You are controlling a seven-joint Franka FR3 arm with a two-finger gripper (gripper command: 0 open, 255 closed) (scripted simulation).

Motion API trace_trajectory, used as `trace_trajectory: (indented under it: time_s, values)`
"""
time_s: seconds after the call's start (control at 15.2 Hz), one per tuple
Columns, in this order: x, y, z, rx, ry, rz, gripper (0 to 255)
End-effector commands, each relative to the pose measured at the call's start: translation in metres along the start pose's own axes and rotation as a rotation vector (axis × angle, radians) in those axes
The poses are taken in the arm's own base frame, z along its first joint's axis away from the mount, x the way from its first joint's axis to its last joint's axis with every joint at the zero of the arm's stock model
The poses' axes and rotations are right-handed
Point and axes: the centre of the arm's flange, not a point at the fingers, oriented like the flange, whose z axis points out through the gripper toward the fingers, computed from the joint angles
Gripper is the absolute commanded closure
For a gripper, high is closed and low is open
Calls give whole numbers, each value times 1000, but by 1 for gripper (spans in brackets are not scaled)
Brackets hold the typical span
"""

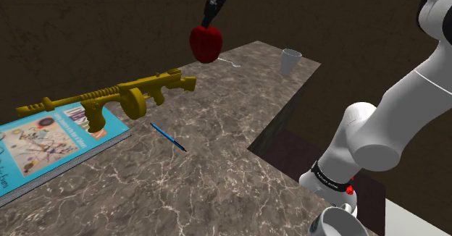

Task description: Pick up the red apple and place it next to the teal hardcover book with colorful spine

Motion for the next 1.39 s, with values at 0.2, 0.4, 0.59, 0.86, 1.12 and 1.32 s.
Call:
trace_trajectory:
  time_s: [0.2, 0.4, 0.59, 0.86, 1.12, 1.32]
  values:
    - [4, -68, -4, 0, 0, 2, 255]
    - [7, -107, -4, 0, 0, 2, 255]
    - [11, -146, -5, 0, 0, 2, 255]
    - [15, -199, -6, 0, 0, 2, 255]
    - [19, -252, -7, 0, 0, 2, 255]
    - [22, -291, -7, 0, 0, 2, 255]
